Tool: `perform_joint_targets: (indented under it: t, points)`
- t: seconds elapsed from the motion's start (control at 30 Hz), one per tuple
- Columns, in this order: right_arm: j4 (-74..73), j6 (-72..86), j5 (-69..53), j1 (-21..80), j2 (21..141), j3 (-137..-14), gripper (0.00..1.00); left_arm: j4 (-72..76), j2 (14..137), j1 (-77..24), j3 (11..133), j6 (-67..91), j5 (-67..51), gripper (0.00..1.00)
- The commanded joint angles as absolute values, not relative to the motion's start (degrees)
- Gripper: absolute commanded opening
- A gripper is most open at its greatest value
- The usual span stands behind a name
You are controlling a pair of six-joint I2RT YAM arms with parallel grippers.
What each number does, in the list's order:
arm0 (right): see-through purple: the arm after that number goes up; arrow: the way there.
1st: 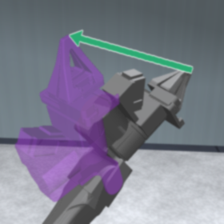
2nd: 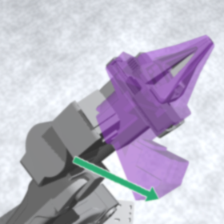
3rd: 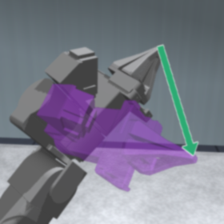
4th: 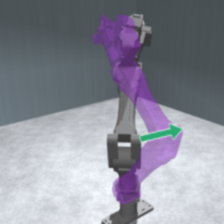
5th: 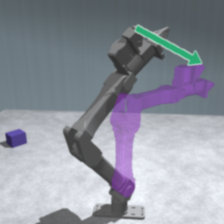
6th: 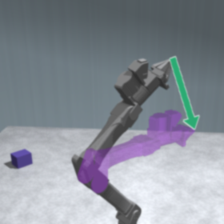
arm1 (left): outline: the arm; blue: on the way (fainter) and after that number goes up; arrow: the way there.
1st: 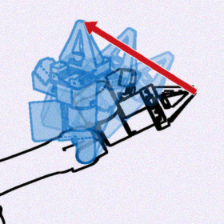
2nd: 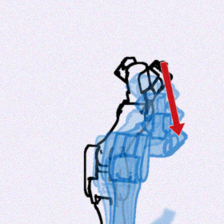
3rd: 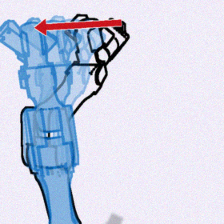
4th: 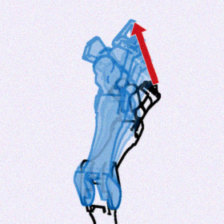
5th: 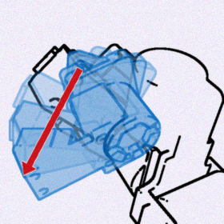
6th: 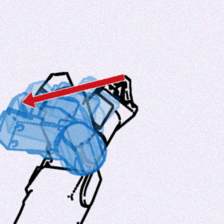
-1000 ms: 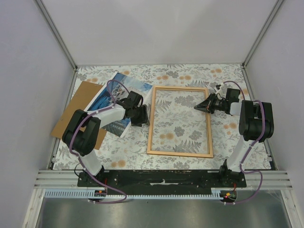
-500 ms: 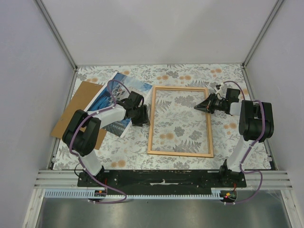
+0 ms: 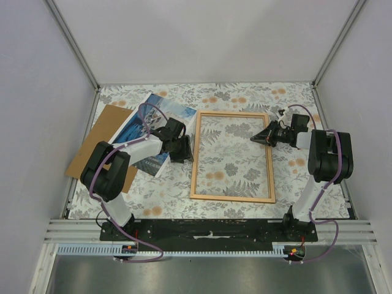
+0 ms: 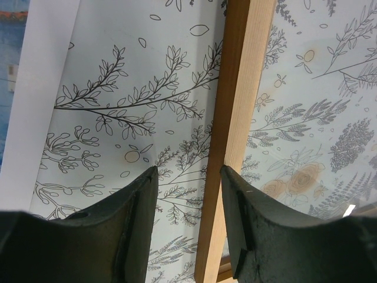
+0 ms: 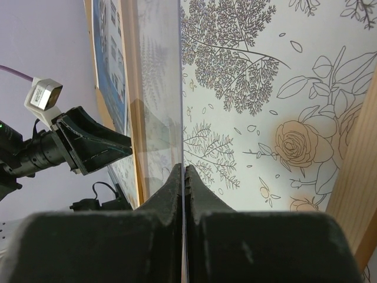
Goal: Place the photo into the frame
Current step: Place the glass panel on the frame body.
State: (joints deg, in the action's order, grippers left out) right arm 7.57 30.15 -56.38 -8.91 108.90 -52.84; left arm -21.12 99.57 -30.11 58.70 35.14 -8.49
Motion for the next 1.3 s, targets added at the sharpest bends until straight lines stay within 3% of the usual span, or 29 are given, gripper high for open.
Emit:
perform_joint_targets:
  t: [0.0,1.27]
  points:
    - [7.82,29.27,-55.11,-8.53,106.0,-52.21,0.0,-20.83,98.79,-30.67,58.54,36.56,-6.33,0.54]
    - [8.88,29.97,-54.41,-6.68,106.0,-51.42,0.0,-20.92,98.88,-30.76,58.8,36.65,-6.24,0.54]
